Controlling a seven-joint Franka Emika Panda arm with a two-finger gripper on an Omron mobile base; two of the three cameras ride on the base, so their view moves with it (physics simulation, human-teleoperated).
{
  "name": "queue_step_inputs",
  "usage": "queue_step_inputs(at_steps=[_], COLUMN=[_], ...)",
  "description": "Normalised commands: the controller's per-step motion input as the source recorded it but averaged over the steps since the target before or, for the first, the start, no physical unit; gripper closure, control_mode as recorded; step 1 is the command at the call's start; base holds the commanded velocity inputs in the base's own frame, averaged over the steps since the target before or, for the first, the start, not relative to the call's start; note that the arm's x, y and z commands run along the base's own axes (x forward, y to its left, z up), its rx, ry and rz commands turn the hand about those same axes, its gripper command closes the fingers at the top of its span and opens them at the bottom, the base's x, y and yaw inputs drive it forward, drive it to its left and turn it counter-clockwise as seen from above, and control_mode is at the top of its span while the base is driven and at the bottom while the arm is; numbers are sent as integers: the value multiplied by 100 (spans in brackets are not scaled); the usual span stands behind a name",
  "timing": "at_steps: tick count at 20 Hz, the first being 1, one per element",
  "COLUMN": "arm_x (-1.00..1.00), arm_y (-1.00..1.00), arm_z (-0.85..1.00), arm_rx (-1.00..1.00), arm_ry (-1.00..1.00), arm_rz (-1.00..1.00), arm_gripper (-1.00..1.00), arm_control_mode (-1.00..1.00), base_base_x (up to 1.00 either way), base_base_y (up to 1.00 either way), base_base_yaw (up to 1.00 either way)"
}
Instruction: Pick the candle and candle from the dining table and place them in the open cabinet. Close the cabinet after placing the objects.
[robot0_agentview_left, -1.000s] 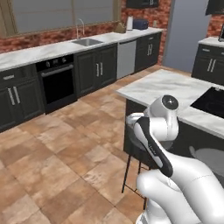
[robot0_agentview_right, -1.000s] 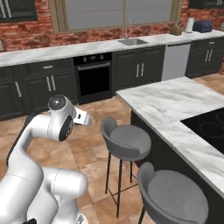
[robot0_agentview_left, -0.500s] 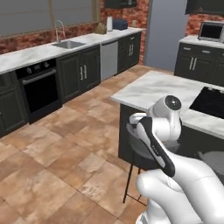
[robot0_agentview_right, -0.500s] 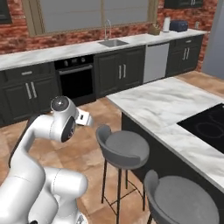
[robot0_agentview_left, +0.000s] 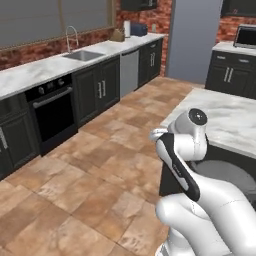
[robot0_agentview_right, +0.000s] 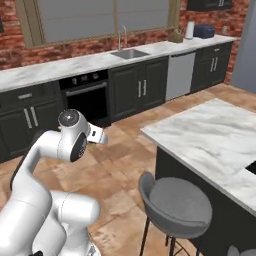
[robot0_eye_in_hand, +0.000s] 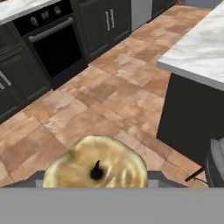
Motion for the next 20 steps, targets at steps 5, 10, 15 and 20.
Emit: queue_step_inputs(at_steps=[5,10,15,20], arm_x=[0,0,0,0], arm_y=[0,0,0,0], arm_z=[0,0,0,0], arm_rx=[0,0,0,0], arm_ry=[0,0,0,0], arm_rz=[0,0,0,0], arm_gripper=[100,100,100,100], arm_control_mode=[100,100,100,100], base_base_x=[77,76,81,96], base_base_y=[87,64,45,32], base_base_yaw=[-19,-26,-39,-42])
